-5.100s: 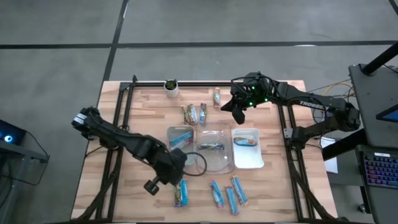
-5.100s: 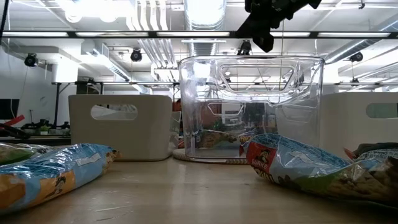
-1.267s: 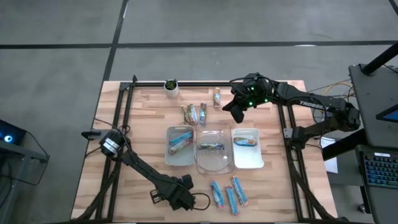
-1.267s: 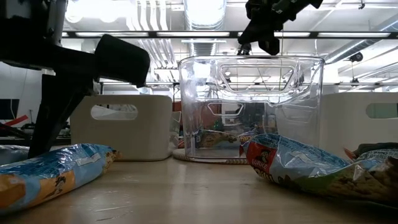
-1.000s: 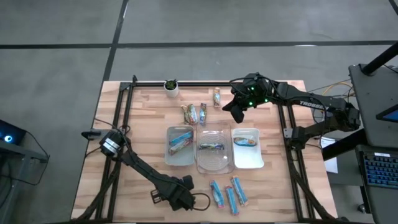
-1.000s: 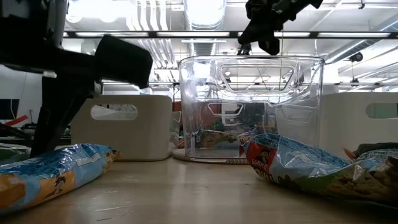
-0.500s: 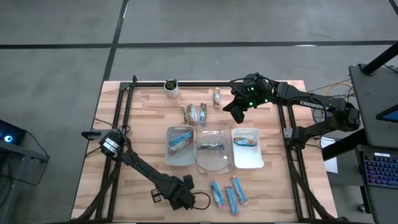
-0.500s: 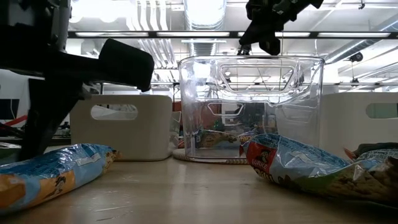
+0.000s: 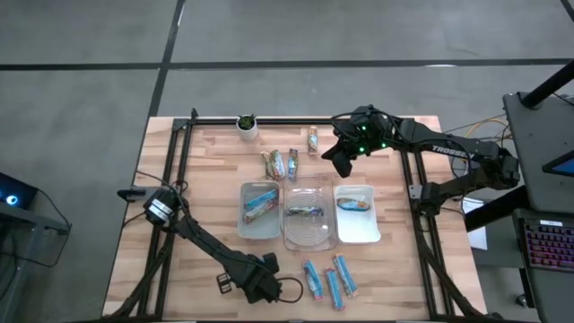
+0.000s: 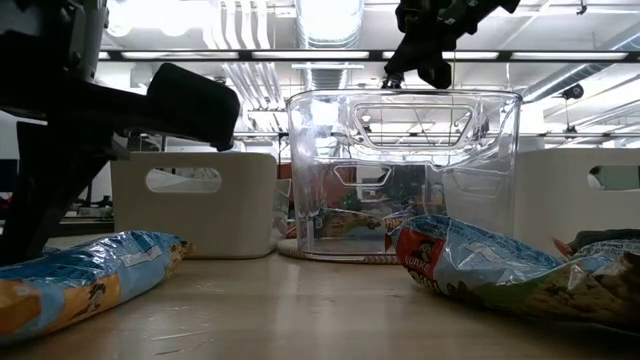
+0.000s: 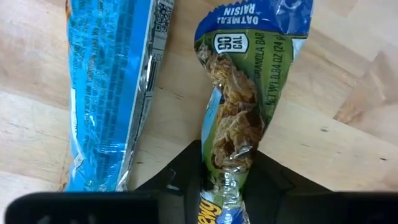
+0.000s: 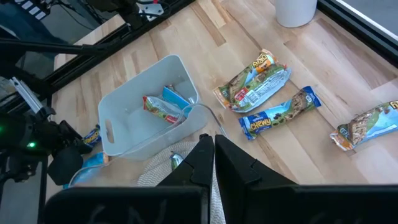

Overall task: Pick and place Granola Bars by type
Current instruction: Put the left blue granola bar into the transparent bin

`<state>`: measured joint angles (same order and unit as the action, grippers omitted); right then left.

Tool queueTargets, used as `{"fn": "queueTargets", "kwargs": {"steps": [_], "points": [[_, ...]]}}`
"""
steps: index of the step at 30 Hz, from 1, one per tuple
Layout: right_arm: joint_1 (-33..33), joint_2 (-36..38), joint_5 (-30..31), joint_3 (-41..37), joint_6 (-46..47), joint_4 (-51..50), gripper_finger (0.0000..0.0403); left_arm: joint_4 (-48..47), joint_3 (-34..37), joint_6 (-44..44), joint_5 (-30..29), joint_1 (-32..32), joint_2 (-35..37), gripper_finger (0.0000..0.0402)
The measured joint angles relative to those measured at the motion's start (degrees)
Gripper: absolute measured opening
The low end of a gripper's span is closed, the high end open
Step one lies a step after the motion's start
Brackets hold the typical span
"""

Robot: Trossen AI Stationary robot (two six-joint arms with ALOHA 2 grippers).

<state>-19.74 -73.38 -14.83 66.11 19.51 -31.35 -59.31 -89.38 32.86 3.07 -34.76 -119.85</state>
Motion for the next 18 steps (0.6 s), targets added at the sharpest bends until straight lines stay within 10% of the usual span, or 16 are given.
{"fn": "queueTargets", "kwargs": {"steps": [18], "points": [[0.0, 0.0, -0.5, 0.0, -1.5, 0.0, 0.0009, -16.6, -12.1, -3.4, -2.5, 1.6, 0.1, 0.0078]]}}
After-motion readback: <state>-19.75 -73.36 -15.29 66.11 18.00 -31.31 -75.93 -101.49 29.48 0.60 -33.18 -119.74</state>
